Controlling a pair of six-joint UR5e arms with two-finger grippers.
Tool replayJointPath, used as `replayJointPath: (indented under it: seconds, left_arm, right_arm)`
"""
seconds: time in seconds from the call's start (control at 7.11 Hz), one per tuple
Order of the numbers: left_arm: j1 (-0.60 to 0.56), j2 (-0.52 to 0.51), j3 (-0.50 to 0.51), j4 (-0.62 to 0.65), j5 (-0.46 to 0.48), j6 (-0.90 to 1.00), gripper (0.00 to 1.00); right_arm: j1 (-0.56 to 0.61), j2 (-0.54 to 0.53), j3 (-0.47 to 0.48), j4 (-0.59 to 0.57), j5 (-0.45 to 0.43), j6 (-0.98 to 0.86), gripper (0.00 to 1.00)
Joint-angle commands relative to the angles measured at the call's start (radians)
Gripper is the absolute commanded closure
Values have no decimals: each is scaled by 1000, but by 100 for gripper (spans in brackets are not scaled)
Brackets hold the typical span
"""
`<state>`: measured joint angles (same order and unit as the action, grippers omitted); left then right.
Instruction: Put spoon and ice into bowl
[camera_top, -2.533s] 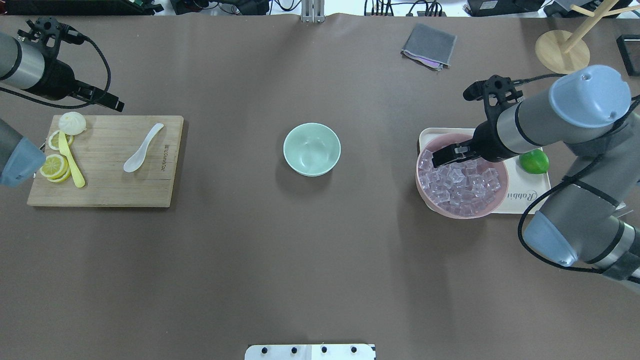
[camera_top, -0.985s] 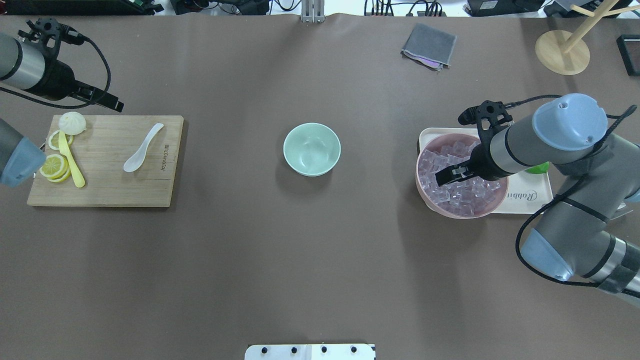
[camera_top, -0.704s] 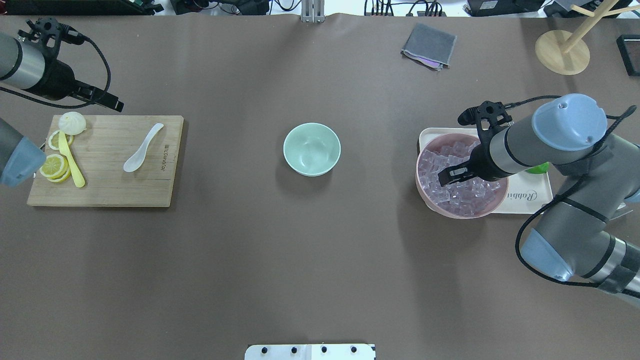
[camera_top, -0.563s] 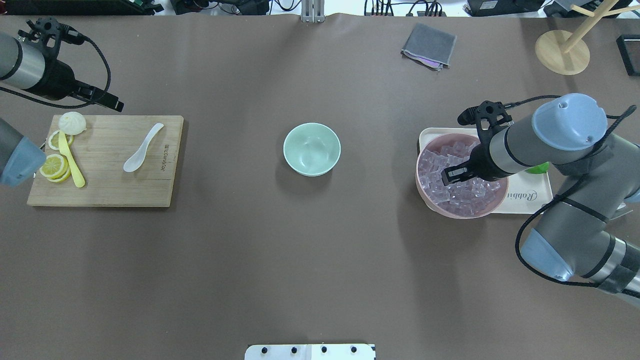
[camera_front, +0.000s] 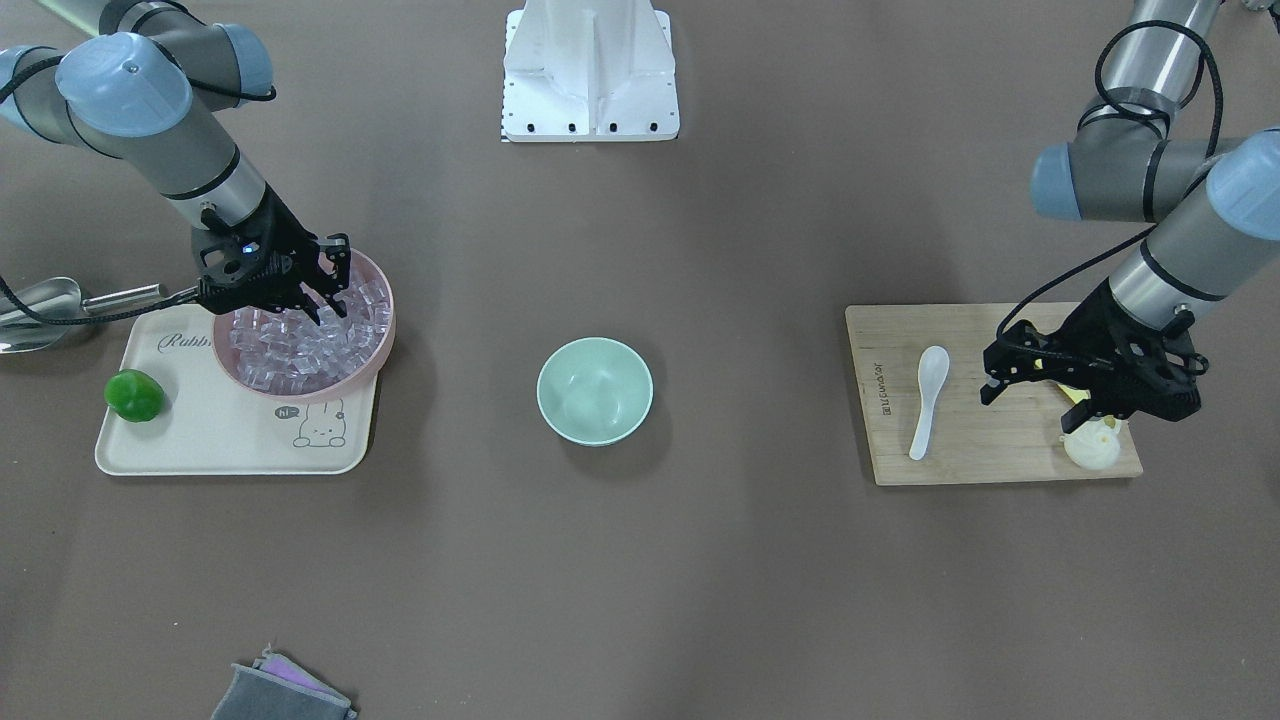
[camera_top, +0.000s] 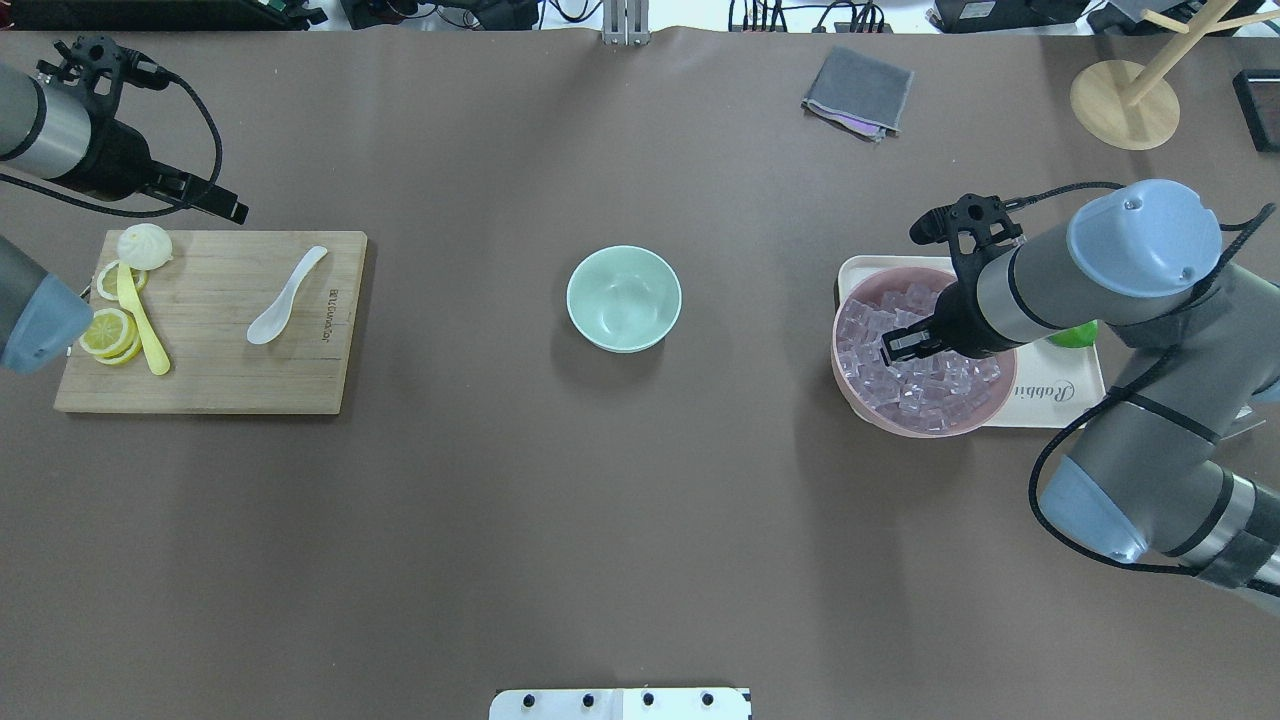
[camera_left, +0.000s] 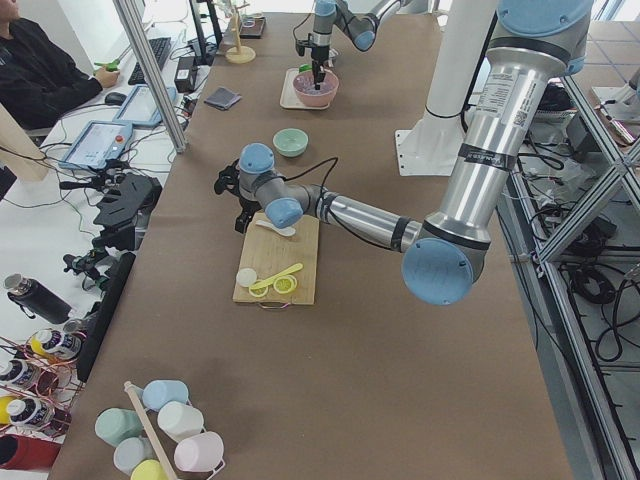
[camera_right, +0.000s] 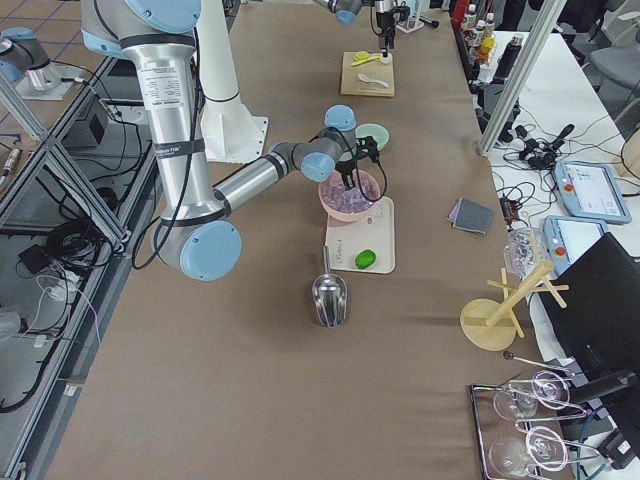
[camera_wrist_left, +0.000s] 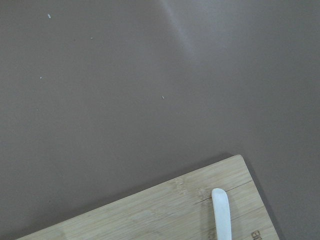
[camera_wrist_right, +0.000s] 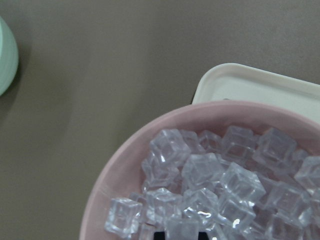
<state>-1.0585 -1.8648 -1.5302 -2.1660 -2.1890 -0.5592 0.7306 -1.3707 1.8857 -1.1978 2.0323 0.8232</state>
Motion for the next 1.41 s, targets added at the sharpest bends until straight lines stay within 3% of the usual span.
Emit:
replayJointPath:
  seconds: [0.0,0.42,0.56,1.27]
  left_arm:
    - [8,-2,2,0,0,-1,2]
    - [99,-8,7,2,27,2,3]
    - [130,-22,19,0,96,-1,8]
    - [163,-53,76,0,101,1,24]
  right_arm:
    - [24,59,30,-8,43,28,100]
    - [38,140,27,-13,45,82,100]
    - [47,151,26,-13,45,80,100]
    - [53,271,-69,-11,31,91,100]
